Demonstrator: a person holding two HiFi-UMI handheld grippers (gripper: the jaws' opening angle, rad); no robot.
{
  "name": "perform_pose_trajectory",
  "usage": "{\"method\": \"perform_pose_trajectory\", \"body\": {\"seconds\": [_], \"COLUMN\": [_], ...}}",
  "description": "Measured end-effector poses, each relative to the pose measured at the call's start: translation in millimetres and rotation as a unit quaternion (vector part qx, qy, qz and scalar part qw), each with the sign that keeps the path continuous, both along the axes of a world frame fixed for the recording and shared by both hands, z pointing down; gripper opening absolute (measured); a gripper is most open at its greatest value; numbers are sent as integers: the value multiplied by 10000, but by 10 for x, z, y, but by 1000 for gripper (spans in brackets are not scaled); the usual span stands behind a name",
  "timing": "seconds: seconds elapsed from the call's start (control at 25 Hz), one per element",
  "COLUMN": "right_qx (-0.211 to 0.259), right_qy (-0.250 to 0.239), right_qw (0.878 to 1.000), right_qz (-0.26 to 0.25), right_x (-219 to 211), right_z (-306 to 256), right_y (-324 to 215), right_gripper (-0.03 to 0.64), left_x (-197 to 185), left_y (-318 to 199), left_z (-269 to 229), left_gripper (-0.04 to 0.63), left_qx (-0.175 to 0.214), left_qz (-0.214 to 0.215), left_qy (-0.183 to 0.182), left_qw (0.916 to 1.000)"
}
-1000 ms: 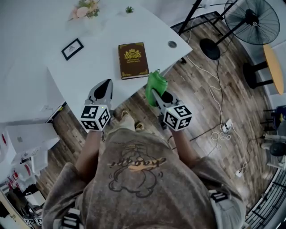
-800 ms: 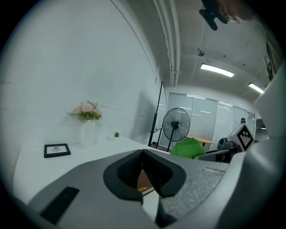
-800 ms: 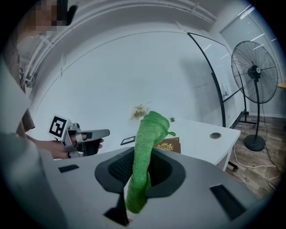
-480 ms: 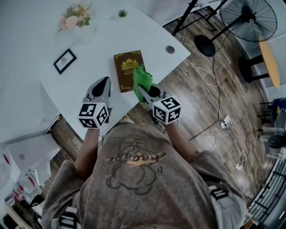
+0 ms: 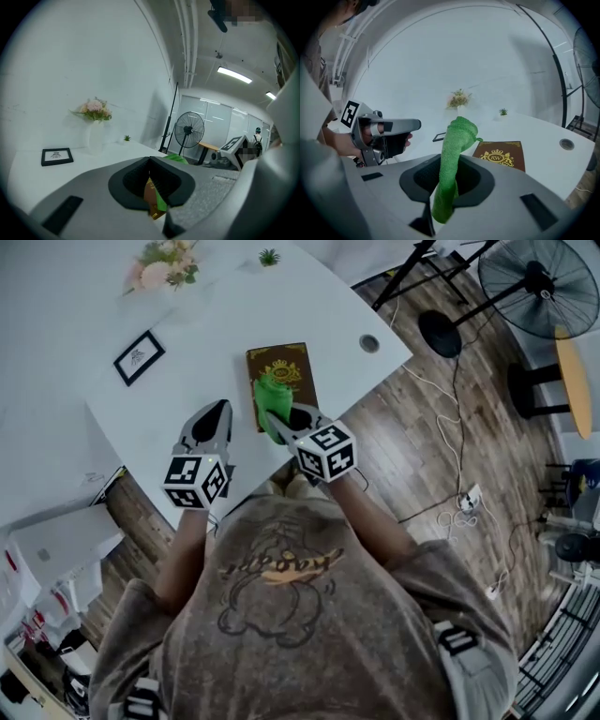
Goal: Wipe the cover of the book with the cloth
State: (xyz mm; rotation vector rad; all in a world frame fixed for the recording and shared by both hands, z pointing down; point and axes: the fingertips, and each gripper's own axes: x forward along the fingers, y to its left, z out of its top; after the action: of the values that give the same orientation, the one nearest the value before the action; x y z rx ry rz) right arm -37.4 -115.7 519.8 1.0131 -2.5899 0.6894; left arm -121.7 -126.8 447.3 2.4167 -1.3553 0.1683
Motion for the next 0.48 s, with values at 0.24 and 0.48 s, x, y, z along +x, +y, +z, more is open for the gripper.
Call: {"method": "perform_pose_trajectory", "body": {"seconds": [0.24, 0.48], "right_qx": [-127, -48], "right_qy": [309, 934], "right_qw": [9985, 9921], "right_qz": [-443, -840], "right_x": [-170, -273], "right_z": [280, 582], "right_y": [-83, -161], "right_gripper": [67, 67], "left_x": [-113, -215], "left_y": [23, -10], "left_z": [7, 84], "left_gripper": [3, 3], "left_qx": [-18, -72], "left_qz": [-374, -640], "left_qy": [37, 63], "left_qw": [9993, 9979]}}
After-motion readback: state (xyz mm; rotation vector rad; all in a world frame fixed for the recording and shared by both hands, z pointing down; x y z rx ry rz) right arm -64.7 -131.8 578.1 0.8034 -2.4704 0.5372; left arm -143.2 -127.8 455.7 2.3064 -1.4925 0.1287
